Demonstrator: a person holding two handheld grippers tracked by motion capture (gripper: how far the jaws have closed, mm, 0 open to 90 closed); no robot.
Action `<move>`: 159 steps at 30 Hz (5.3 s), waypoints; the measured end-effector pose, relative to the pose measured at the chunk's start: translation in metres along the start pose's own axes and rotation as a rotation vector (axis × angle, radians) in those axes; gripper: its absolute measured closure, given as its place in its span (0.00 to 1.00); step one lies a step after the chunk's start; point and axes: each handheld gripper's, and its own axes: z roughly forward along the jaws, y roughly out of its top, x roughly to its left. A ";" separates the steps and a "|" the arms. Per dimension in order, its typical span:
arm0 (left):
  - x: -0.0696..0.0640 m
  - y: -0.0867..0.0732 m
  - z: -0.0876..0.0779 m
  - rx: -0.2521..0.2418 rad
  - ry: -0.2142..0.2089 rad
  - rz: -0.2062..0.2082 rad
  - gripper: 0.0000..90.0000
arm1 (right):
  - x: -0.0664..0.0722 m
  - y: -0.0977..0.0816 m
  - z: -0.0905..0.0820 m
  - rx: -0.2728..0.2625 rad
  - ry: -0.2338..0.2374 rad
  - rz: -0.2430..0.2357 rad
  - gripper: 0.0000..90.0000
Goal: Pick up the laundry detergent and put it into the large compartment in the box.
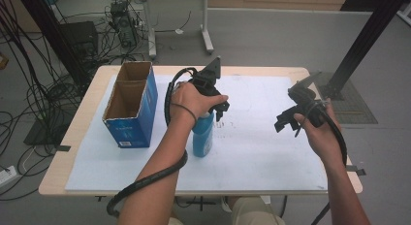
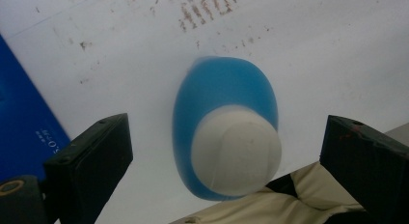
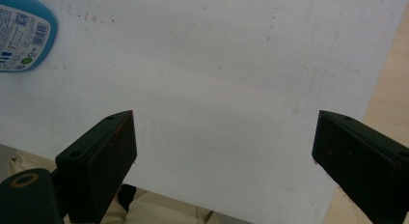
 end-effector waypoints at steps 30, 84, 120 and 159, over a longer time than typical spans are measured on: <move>-0.010 -0.002 0.040 0.016 0.034 0.001 0.05 | -0.005 -0.001 0.010 0.009 0.004 0.001 0.09; -0.024 -0.006 0.038 -0.031 0.087 0.028 0.05 | -0.006 0.002 0.010 0.016 0.004 -0.003 0.09; -0.024 -0.008 0.038 -0.022 0.102 0.032 0.07 | -0.008 0.001 0.011 0.015 0.011 0.006 0.09; -0.016 -0.007 0.039 -0.011 0.075 0.049 0.41 | -0.009 0.000 0.012 0.013 0.011 0.007 0.09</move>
